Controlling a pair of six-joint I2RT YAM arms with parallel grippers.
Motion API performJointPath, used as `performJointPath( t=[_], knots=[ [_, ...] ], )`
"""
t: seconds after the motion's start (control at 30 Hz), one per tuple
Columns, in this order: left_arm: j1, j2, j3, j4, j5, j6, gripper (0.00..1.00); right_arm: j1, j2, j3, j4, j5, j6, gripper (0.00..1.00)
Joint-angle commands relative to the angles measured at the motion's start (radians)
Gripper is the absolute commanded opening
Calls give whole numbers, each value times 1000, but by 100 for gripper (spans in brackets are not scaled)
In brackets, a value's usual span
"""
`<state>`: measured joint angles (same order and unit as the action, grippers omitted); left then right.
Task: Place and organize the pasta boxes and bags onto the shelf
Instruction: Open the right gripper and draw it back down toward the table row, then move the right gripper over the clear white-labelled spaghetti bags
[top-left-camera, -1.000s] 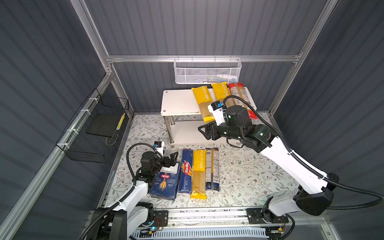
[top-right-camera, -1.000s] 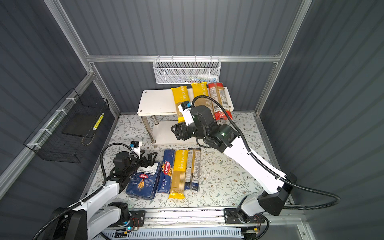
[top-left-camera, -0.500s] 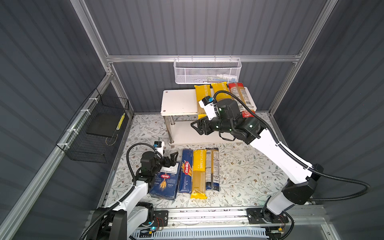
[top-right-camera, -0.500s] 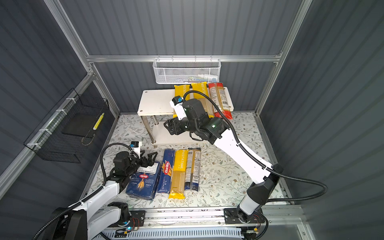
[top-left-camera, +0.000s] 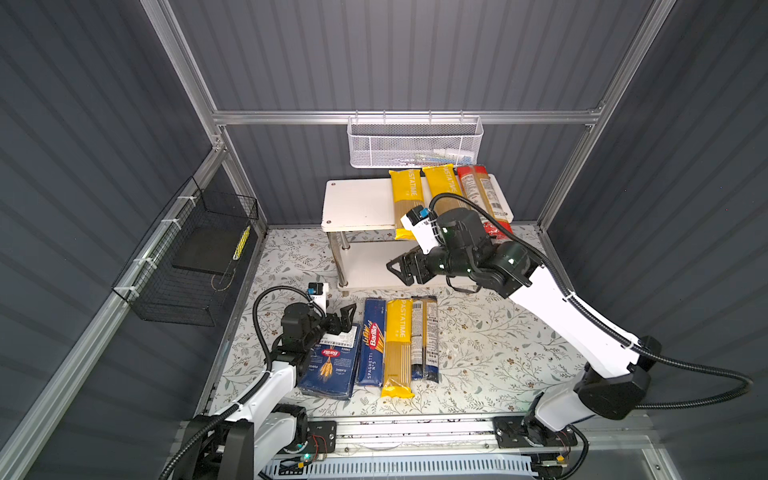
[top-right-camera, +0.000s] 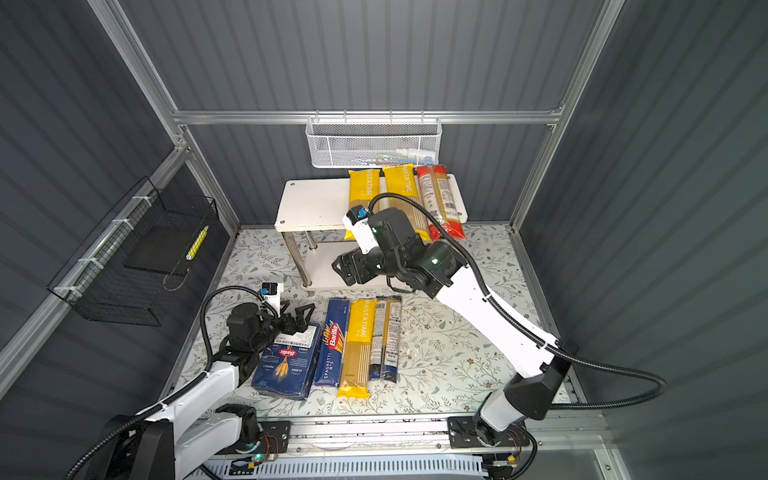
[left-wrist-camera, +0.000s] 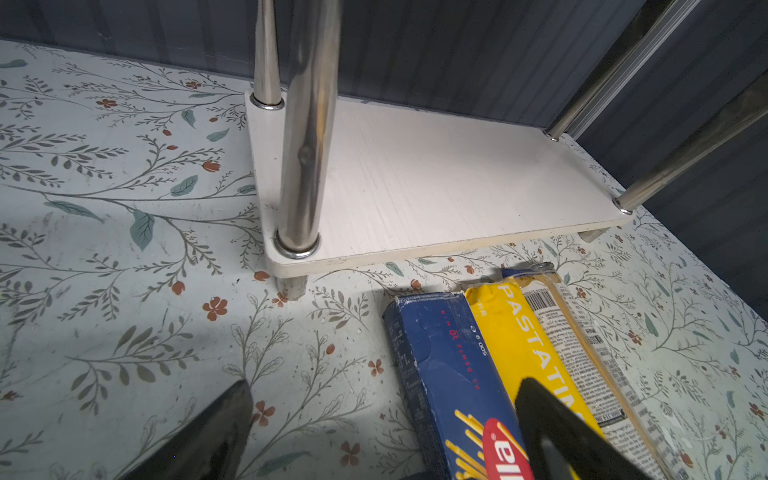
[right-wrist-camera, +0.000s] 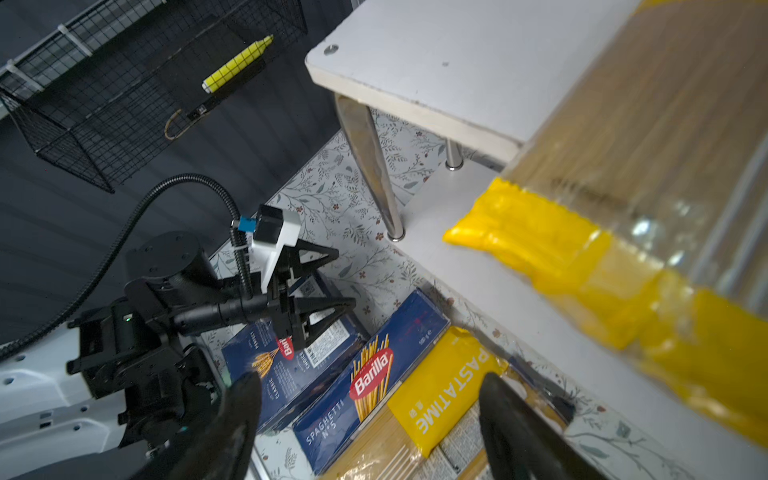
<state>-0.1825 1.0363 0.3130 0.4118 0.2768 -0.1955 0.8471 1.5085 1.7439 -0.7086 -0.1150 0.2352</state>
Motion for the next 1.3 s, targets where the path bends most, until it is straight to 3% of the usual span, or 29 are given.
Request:
performJointPath(
  t=[0.0, 0.43, 0.67, 0.97, 1.27],
  knots=[
    [-5, -22, 19, -20, -6, -12, 100, 26, -84, -118, -22, 48, 35, 90],
    [-5, -145, 37, -214, 21, -13, 100, 46, -303, -553, -11, 269, 327, 99],
    [-5, -313, -18, -288, -110, 3, 100, 60, -350, -768, 59, 273, 462, 99],
    [-5, -279, -4, -287, -112, 9, 100, 101, -305, -855, 58, 363, 595, 99],
    [-5, -270, 0, -285, -115, 8, 100, 124, -197, -883, 107, 357, 605, 99]
  ],
)
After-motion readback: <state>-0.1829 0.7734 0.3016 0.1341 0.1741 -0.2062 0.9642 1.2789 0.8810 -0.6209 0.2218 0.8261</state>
